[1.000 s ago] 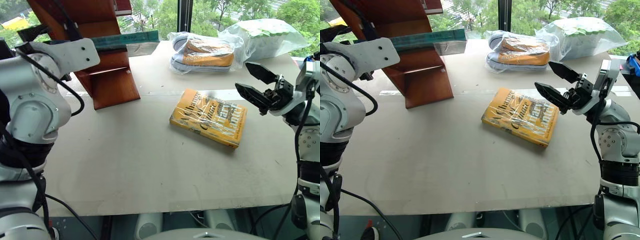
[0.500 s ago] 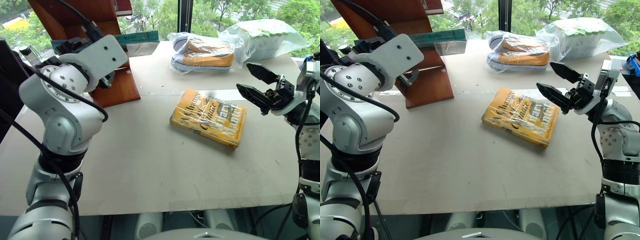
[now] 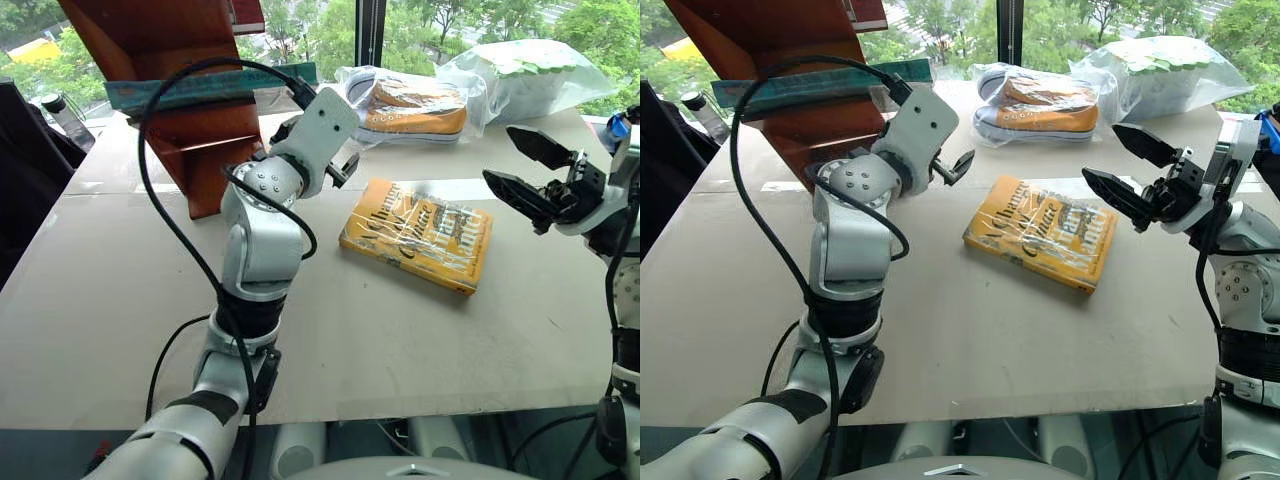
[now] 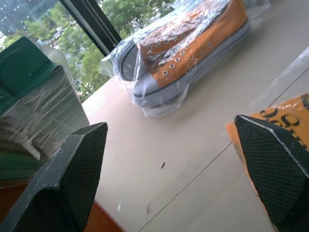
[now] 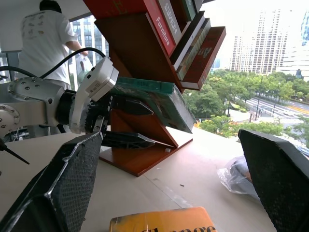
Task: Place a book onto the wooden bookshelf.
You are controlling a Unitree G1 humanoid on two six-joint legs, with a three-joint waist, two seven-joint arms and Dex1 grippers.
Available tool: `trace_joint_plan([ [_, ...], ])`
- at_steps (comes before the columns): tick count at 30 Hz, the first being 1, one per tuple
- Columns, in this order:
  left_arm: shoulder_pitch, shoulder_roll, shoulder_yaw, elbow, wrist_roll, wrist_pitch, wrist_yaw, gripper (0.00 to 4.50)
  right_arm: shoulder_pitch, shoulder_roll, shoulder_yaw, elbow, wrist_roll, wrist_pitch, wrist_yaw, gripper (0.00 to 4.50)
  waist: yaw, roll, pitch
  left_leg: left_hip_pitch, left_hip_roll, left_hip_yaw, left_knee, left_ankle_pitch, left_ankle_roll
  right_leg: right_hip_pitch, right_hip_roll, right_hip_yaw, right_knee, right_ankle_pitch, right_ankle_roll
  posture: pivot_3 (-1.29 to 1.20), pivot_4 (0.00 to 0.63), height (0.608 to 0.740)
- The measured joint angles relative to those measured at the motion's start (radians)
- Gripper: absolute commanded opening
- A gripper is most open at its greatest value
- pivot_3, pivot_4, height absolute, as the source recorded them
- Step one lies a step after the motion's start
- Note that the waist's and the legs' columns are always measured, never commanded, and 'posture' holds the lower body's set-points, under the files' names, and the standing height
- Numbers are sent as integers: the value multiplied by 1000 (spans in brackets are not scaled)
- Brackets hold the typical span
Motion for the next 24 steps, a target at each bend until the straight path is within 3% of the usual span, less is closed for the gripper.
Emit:
trace_joint_plan([
  [5,277,28,41,-72,-181,-115,-1,4370,158,-38,-28,-74,-17,12,-9,4500,-10,2,-1,1,0,0,0,0,0,0,0,1,0,0,0,0,150,693],
  [9,558,183,71,-190,-288,-122,-85,4370,410,-45,-34,-101,-108,-37,17,4500,-13,3,-3,2,0,0,-1,0,0,1,0,0,1,-1,-1,0,150,693],
  [12,763,225,161,-230,-361,-111,-111,4370,571,-40,-30,-59,-191,-74,28,4500,-12,3,-3,2,0,0,0,0,0,0,-1,1,1,-5,-2,0,150,693],
  [15,861,228,208,-266,-445,-157,-111,4370,597,-34,-29,-44,-226,-119,30,4500,-16,4,-5,4,1,-2,8,0,0,3,-2,1,4,-6,-1,0,150,693],
  [18,1008,207,237,-248,-496,-343,-77,4370,630,-26,-13,29,-298,-213,45,4500,-20,3,-8,11,1,-3,8,-1,-1,9,-4,0,2,-6,-1,0,150,693],
  [24,1068,203,228,-188,-555,-526,-33,4370,599,-1,-1,165,-344,-304,52,4500,-19,6,-9,11,0,-3,8,-4,-5,10,-4,0,3,-6,-1,0,150,693],
])
